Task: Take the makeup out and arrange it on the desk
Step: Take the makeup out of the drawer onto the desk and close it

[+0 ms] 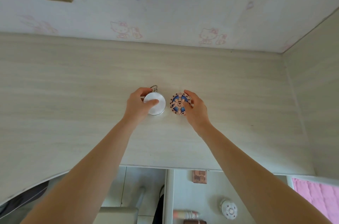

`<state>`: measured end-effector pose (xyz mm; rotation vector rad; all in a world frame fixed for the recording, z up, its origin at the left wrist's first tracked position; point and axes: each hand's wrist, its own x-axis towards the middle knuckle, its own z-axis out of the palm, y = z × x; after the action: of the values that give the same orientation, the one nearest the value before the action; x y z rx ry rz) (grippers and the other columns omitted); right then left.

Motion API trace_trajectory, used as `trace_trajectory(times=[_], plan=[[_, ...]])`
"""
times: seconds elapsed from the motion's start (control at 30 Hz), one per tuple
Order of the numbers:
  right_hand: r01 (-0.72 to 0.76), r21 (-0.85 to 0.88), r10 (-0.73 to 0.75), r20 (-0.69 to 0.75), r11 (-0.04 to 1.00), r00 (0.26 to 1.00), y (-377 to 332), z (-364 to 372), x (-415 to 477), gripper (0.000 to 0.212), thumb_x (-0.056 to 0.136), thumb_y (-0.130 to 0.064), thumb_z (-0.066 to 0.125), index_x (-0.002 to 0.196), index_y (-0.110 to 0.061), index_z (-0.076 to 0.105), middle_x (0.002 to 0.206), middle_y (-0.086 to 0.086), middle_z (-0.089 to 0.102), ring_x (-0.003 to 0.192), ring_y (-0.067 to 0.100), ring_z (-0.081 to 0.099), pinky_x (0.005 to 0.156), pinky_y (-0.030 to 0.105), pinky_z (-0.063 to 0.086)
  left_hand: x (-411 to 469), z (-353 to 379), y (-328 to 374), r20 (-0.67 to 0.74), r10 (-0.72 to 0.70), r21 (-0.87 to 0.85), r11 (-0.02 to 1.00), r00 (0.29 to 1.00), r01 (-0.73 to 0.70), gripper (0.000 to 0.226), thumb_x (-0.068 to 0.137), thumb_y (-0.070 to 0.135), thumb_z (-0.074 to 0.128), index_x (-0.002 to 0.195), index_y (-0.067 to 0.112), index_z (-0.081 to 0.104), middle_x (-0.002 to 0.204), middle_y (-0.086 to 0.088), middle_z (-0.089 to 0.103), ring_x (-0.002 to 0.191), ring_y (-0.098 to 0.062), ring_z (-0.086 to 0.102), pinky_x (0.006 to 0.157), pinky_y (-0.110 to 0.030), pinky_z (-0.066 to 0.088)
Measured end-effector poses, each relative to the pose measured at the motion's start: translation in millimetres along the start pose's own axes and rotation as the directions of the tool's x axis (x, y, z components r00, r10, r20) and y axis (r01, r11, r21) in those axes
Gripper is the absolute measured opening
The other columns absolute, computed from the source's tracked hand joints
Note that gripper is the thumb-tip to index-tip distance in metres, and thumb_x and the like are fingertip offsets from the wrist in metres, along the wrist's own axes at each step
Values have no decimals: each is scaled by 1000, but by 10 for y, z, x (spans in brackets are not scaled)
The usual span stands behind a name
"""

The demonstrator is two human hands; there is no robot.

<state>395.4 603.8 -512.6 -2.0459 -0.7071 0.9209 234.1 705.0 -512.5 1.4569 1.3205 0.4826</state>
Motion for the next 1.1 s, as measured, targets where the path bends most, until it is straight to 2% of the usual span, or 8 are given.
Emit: trace_trajectory(times=[0.1,0.17,0.3,0.43,0.6,0.8,0.93,1.1], plan=[[-1,-30,2,18,1000,1000,30,6,43,43,96,-13,43,135,-28,48,124,6,54,91,15,55,60,15,40,87,-5,8,51,46,117,992,998,-52,40,78,14,75,115,18,62,111,1,64,99,-16,59,70,-14,42],[23,-73,-22,18,997,1000,41,4,42,44,93,-17,51,136,-26,47,122,7,53,93,13,52,72,17,41,113,-8,1,73,73,191,978,995,-86,40,79,15,74,117,17,62,110,2,63,99,-15,57,71,-13,41],[119,-203,-124,-12,972,992,63,6,37,48,89,-19,59,135,-25,47,116,7,52,106,21,50,84,24,40,167,8,-89,75,147,356,920,986,-164,34,78,17,74,111,16,64,110,-3,58,103,-24,56,87,-33,45],[128,-246,-127,18,961,992,62,25,88,49,89,-18,60,136,-24,47,121,7,42,111,26,45,96,30,41,189,23,-125,80,166,386,904,983,-184,29,78,15,73,106,13,66,110,-6,60,100,-26,58,88,-34,45],[98,-297,-92,35,950,995,93,19,110,49,91,-23,57,139,-23,44,124,7,40,113,26,38,92,26,33,75,66,-144,11,225,398,893,974,-211,35,84,13,67,119,10,61,121,-8,55,108,-28,53,91,-27,39],[161,-377,-155,46,912,987,118,-23,64,47,92,-26,57,137,-18,44,127,7,38,115,26,37,92,24,33,-284,187,-271,2,481,484,767,877,-422,40,88,15,64,126,10,54,136,-7,48,125,-25,40,101,-29,39],[283,-511,-292,65,812,954,115,2,-52,53,91,-36,57,138,-17,41,131,7,38,116,27,38,96,36,42,-340,267,-365,73,532,556,680,843,-477,46,86,15,67,129,7,53,139,-8,48,133,-27,40,104,-36,42],[389,-650,-376,167,653,911,161,23,-96,60,88,-37,62,138,-14,40,139,9,36,123,29,38,97,40,44,-257,306,-371,98,533,603,640,840,-476,45,83,11,70,125,5,56,137,-11,51,131,-30,44,101,-43,46]])
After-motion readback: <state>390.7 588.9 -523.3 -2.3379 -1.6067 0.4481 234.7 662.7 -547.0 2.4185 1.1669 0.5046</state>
